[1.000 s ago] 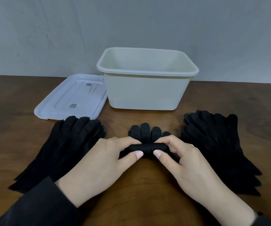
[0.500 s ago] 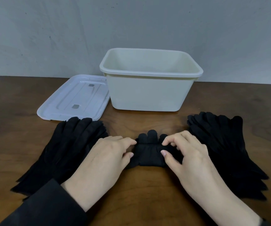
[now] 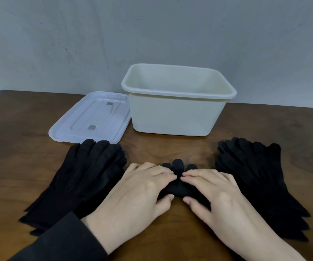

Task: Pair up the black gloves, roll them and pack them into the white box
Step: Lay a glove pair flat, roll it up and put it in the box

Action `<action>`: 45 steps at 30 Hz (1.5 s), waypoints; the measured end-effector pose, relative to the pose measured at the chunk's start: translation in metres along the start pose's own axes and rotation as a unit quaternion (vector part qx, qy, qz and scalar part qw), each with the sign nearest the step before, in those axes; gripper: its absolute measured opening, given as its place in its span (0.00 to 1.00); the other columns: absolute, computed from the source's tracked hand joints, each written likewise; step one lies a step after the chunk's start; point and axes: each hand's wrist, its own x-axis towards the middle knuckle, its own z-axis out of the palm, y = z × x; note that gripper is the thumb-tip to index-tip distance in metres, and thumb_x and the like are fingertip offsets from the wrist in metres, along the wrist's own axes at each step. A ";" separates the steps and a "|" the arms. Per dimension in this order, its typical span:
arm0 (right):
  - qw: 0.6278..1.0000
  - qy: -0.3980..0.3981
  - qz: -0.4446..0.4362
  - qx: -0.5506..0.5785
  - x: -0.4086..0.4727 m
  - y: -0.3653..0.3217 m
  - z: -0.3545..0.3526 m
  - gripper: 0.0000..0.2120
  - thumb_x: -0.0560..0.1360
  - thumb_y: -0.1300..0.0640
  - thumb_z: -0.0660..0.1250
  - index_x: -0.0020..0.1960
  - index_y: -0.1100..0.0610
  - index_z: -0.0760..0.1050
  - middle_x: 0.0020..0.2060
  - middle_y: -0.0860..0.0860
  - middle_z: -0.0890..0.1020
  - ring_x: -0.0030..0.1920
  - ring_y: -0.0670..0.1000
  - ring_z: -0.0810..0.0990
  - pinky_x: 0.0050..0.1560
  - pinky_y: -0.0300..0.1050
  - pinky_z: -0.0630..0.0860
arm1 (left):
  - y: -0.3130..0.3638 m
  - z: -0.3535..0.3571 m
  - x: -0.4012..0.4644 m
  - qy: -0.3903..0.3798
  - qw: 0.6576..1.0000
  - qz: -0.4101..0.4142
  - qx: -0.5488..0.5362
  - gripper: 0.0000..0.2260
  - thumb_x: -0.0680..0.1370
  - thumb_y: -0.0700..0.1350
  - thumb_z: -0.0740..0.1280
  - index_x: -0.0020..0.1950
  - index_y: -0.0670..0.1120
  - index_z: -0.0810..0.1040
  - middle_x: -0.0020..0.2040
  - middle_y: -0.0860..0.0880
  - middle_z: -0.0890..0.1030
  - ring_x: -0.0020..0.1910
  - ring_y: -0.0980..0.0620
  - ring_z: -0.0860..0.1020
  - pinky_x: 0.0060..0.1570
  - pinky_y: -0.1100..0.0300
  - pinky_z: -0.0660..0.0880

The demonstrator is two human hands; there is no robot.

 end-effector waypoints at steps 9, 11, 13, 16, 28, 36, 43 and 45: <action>0.982 0.046 0.101 0.151 0.010 -0.011 -0.005 0.12 0.76 0.40 0.65 0.57 0.33 0.68 0.52 0.34 0.78 0.50 0.34 0.73 0.48 0.32 0.71 | -0.001 0.001 0.001 0.065 0.981 -0.117 -0.138 0.12 0.78 0.61 0.62 0.61 0.64 0.74 0.44 0.65 0.78 0.46 0.64 0.75 0.57 0.63 0.72; 0.993 0.093 0.053 0.055 0.012 -0.008 -0.001 0.09 0.77 0.45 0.67 0.57 0.38 0.72 0.56 0.35 0.76 0.58 0.37 0.71 0.61 0.42 0.70 | 0.001 0.001 0.004 0.088 0.986 -0.107 -0.091 0.11 0.79 0.60 0.63 0.60 0.61 0.74 0.41 0.67 0.72 0.44 0.65 0.73 0.57 0.62 0.70; 0.993 0.113 -0.029 -0.025 0.012 -0.008 0.003 0.08 0.78 0.54 0.68 0.57 0.48 0.80 0.60 0.41 0.78 0.62 0.42 0.75 0.67 0.50 0.69 | -0.001 0.004 0.005 0.093 0.989 -0.089 -0.068 0.10 0.79 0.59 0.62 0.58 0.60 0.74 0.44 0.64 0.74 0.48 0.62 0.74 0.58 0.58 0.71; 0.994 0.058 -0.085 -0.038 0.008 -0.012 0.009 0.16 0.79 0.51 0.64 0.64 0.53 0.80 0.65 0.46 0.79 0.67 0.42 0.75 0.71 0.45 0.67 | -0.003 0.004 0.005 0.099 0.992 -0.073 -0.022 0.14 0.79 0.59 0.57 0.59 0.58 0.77 0.52 0.61 0.77 0.52 0.60 0.75 0.56 0.55 0.74; 0.996 0.072 -0.049 -0.023 0.006 -0.011 0.004 0.26 0.60 0.61 0.81 0.56 0.51 0.83 0.52 0.43 0.85 0.50 0.42 0.84 0.57 0.37 0.73 | 0.007 0.005 0.006 0.030 0.997 0.007 -0.067 0.22 0.77 0.58 0.61 0.70 0.57 0.74 0.66 0.64 0.76 0.62 0.70 0.74 0.62 0.74 0.68; 0.977 0.213 0.024 -0.023 0.014 0.008 -0.114 0.22 0.68 0.60 0.70 0.57 0.39 0.77 0.52 0.36 0.83 0.53 0.37 0.78 0.54 0.23 0.67 | 0.017 0.008 0.034 0.238 0.829 -0.263 -0.433 0.08 0.81 0.51 0.61 0.53 0.62 0.78 0.47 0.66 0.81 0.47 0.65 0.79 0.50 0.66 0.76; 0.983 0.176 0.037 -0.044 0.124 0.022 -0.179 0.11 0.78 0.59 0.66 0.50 0.43 0.75 0.46 0.40 0.76 0.47 0.38 0.73 0.41 0.35 0.67 | 0.009 0.017 0.070 0.235 0.803 -0.306 -0.454 0.13 0.83 0.52 0.58 0.45 0.56 0.79 0.36 0.53 0.81 0.35 0.57 0.79 0.35 0.71 0.73; 0.987 0.134 0.039 -0.073 0.166 0.029 -0.177 0.08 0.77 0.60 0.66 0.50 0.47 0.75 0.46 0.42 0.75 0.46 0.43 0.74 0.41 0.37 0.67 | 0.006 0.018 0.072 0.233 0.802 -0.305 -0.458 0.13 0.83 0.52 0.58 0.44 0.54 0.80 0.35 0.53 0.81 0.34 0.57 0.79 0.34 0.70 0.74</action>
